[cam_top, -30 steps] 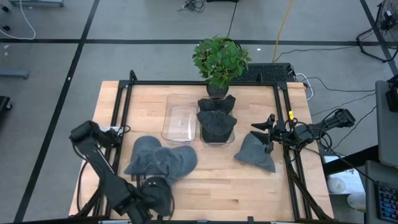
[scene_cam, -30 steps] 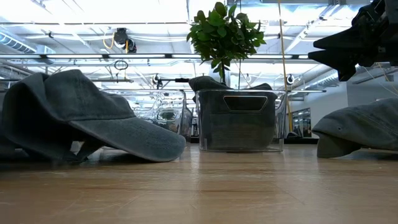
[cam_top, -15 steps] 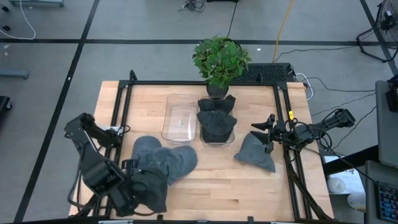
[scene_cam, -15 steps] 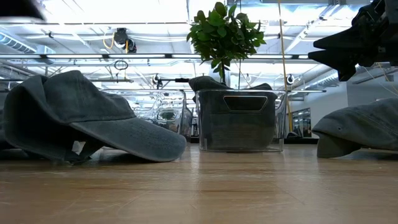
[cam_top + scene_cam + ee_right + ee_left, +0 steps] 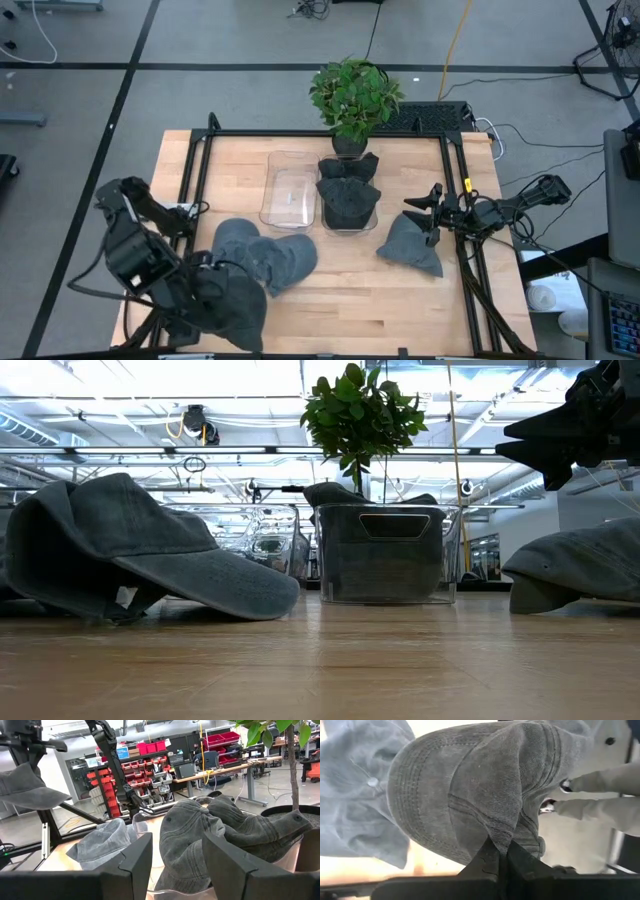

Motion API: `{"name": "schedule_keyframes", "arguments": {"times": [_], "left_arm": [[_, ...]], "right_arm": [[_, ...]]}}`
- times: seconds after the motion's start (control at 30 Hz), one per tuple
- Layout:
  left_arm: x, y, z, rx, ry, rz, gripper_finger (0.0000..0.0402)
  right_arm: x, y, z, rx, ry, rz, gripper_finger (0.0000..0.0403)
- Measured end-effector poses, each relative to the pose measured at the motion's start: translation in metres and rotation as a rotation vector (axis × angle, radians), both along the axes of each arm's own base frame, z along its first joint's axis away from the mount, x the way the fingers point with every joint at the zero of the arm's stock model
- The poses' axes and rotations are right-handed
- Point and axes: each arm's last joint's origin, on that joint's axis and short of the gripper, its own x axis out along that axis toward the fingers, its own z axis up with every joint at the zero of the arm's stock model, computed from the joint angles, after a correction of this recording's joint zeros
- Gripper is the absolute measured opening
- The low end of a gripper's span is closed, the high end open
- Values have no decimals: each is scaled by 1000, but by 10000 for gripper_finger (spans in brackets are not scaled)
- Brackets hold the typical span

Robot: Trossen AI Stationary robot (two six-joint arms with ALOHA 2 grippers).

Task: Pick & Place hat
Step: Put the black cap into the right transparent bin

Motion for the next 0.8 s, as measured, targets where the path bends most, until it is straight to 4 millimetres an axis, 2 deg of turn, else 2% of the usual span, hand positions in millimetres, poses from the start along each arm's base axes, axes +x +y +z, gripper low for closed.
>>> {"name": "schedule_keyframes", "arguments": {"times": [0.53,0.67,0.8], "left_arm": [[-31,32,31,-148,-24,6,0],[-28,33,30,-127,-41,30,0],[-7,40,24,-81,-61,45,0]], "right_arm": [[0,0,0,0,0,0,160],[0,0,0,0,0,0,160],[0,0,0,0,0,0,160]]}}
